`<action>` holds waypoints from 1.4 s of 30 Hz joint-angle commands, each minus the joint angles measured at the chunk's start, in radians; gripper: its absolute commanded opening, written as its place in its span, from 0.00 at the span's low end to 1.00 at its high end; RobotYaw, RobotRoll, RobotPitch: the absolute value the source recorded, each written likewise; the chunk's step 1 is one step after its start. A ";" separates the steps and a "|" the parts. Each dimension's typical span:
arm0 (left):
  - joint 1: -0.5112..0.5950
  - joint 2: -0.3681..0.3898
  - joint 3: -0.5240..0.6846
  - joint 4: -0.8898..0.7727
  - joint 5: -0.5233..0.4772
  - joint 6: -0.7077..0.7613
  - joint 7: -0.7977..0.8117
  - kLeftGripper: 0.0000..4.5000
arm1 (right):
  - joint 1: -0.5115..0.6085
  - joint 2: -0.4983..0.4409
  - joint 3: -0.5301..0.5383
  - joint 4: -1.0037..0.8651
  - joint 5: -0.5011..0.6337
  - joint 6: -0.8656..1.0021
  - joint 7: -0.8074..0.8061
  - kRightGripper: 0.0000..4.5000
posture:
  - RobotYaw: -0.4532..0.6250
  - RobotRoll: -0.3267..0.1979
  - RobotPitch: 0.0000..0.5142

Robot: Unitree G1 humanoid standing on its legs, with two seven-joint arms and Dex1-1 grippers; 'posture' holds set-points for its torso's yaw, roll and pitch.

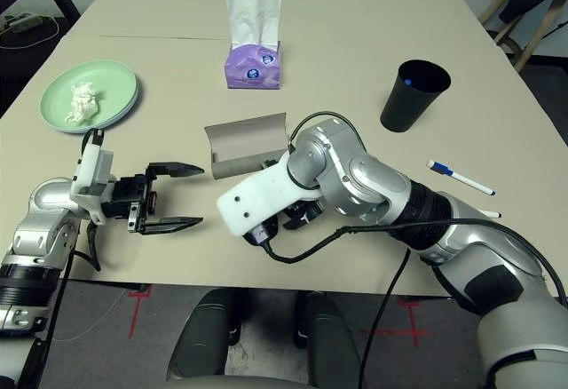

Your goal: Organize and tidy the items on the table.

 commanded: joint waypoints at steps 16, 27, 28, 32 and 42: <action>0.032 0.012 -0.016 -0.006 0.013 -0.013 -0.004 1.00 | 0.005 0.019 -0.034 0.030 -0.013 -0.082 -0.012 0.21 | 0.62 0.62 0.37; 0.030 0.019 -0.018 0.002 0.013 -0.010 -0.009 1.00 | -0.055 0.021 -0.090 0.028 0.024 -0.104 0.023 0.03 | 0.61 0.62 0.35; 0.030 0.020 -0.018 0.002 0.012 -0.010 -0.010 1.00 | -0.063 0.020 -0.096 0.031 0.029 -0.103 0.026 0.01 | 0.61 0.62 0.35; 0.030 0.021 -0.020 0.004 0.011 -0.009 -0.012 1.00 | -0.105 0.004 -0.131 0.052 0.060 -0.114 0.043 0.01 | 0.60 0.62 0.34; 0.017 0.022 -0.015 0.006 0.011 0.000 0.004 1.00 | -0.254 0.056 -0.160 0.356 0.038 -0.188 -0.042 0.01 | 0.60 0.62 0.34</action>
